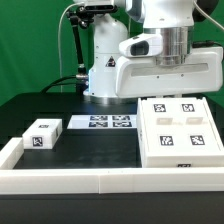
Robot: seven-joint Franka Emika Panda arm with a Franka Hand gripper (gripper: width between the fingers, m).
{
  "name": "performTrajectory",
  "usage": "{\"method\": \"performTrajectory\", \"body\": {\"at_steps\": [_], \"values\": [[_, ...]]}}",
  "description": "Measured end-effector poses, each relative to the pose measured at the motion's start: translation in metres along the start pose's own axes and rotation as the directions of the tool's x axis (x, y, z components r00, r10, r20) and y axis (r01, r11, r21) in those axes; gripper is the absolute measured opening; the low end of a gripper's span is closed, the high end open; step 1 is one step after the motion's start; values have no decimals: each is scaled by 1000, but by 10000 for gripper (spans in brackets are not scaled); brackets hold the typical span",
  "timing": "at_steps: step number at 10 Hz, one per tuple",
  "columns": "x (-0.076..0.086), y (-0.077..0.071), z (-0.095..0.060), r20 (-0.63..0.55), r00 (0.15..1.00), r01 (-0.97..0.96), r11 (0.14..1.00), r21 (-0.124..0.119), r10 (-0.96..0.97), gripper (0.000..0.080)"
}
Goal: Assemble cabinet
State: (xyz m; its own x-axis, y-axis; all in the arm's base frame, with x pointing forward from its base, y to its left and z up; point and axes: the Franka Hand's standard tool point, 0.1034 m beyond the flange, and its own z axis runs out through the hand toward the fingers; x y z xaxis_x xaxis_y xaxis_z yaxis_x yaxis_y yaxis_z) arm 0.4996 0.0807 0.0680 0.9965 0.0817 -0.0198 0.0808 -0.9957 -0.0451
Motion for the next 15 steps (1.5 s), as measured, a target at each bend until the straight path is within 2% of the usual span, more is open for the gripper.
{"method": "performTrajectory", "body": {"at_steps": [2,4,8,9,10,13,15], "values": [[2,0,-22,16,1000,2,1000,-4,-2,2],[4,-1,-38,17,1000,4,1000,-7,-4,2],[3,0,-32,10,1000,9,1000,-6,-9,2],[4,3,-22,-6,1000,18,1000,-5,-18,2],[7,5,-24,-5,1000,18,1000,-5,-18,2],[16,2,-47,12,1000,21,1000,-7,-21,2],[16,2,-47,14,1000,22,1000,-7,-22,2]]}}
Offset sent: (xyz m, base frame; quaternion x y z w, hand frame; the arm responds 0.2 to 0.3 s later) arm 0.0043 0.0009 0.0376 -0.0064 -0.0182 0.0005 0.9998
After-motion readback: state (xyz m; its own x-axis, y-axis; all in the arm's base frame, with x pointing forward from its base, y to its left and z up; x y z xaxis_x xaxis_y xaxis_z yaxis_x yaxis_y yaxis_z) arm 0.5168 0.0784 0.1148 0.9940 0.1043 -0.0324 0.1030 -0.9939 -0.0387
